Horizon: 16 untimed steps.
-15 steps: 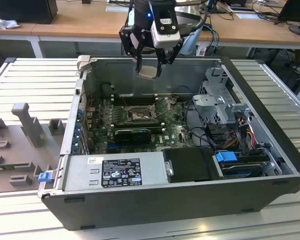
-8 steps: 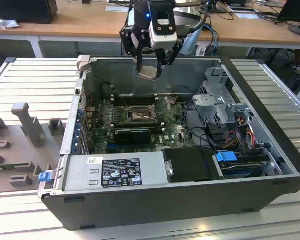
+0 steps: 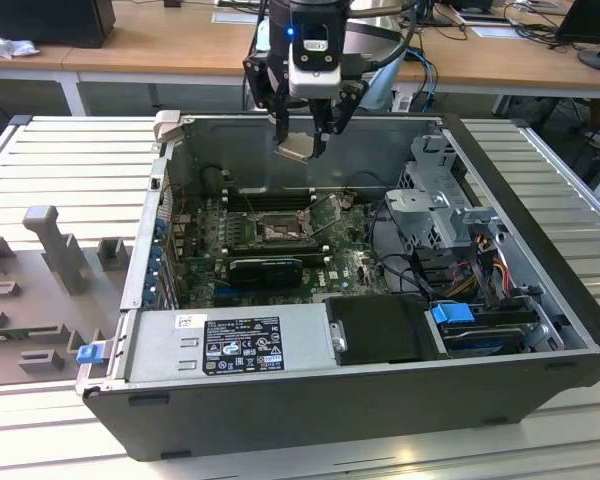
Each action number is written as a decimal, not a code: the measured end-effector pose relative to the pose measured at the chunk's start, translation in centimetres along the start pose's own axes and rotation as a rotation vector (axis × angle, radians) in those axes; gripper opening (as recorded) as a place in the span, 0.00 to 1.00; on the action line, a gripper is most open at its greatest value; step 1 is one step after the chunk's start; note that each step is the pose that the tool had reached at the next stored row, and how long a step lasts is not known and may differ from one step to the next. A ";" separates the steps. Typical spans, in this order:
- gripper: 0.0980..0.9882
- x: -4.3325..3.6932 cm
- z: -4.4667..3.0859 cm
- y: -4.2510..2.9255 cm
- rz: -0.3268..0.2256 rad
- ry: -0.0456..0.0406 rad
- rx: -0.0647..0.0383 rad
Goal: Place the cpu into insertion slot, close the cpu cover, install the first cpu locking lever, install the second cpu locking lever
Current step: 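Place the cpu into insertion slot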
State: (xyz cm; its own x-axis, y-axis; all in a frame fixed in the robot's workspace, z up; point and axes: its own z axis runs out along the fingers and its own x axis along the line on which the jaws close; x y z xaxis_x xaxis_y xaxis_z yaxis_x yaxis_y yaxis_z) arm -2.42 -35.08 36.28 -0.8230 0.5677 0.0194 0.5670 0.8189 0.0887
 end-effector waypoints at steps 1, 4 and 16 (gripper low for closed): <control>0.49 0.00 0.03 0.00 0.014 -0.0013 0.000; 0.49 0.00 0.10 -0.01 0.058 -0.0052 -0.001; 0.49 -0.01 0.27 -0.03 0.237 -0.0212 -0.005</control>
State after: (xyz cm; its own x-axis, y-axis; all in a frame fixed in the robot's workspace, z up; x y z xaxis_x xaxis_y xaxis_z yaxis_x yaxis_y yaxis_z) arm -2.42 -35.08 36.00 -0.6656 0.7460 0.0194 0.7444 0.6618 0.0890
